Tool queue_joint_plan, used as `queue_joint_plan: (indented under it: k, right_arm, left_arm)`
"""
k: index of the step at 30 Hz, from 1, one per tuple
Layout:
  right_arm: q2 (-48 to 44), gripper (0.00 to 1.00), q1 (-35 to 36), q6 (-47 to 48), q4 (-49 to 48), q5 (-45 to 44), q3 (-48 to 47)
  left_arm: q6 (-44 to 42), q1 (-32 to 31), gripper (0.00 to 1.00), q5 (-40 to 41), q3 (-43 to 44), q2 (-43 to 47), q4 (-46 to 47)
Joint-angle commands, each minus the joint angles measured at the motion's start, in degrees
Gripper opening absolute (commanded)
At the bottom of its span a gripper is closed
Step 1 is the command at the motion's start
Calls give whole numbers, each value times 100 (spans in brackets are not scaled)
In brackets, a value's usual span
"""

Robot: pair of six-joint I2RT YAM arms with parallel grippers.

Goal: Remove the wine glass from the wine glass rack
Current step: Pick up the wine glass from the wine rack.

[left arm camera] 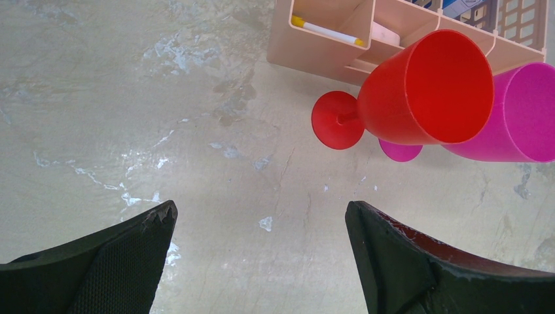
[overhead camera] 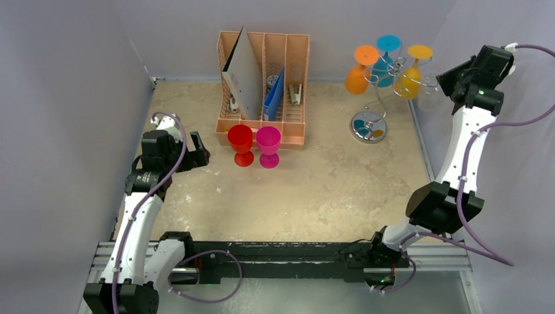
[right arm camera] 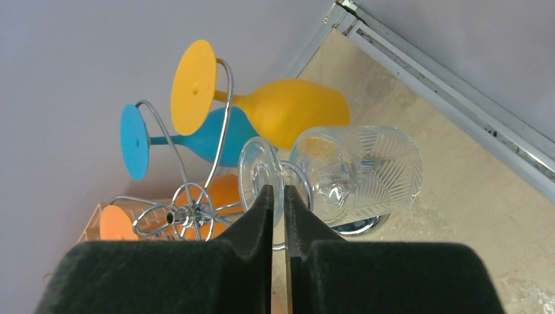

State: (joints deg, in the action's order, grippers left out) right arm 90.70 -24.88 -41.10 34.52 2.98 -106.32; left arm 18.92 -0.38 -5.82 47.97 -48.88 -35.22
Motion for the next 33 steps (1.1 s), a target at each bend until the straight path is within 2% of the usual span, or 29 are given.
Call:
queue_joint_plan:
  k: [1, 13, 22, 33]
  right_arm:
    - [-294, 0, 8, -98, -9, 431, 148]
    - [-751, 0, 1, -224, -132, 459, 699]
    - [-700, 0, -1, -159, -87, 422, 824]
    - [-488, 9, -18, -148, -166, 458, 691]
  left_arm:
    - [-51, 29, 100, -67, -2, 28, 184]
    - [-46, 29, 100, -76, -5, -12, 190]
    - [-55, 29, 100, -64, -4, -30, 191]
    - [-55, 29, 100, -64, -1, -67, 191]
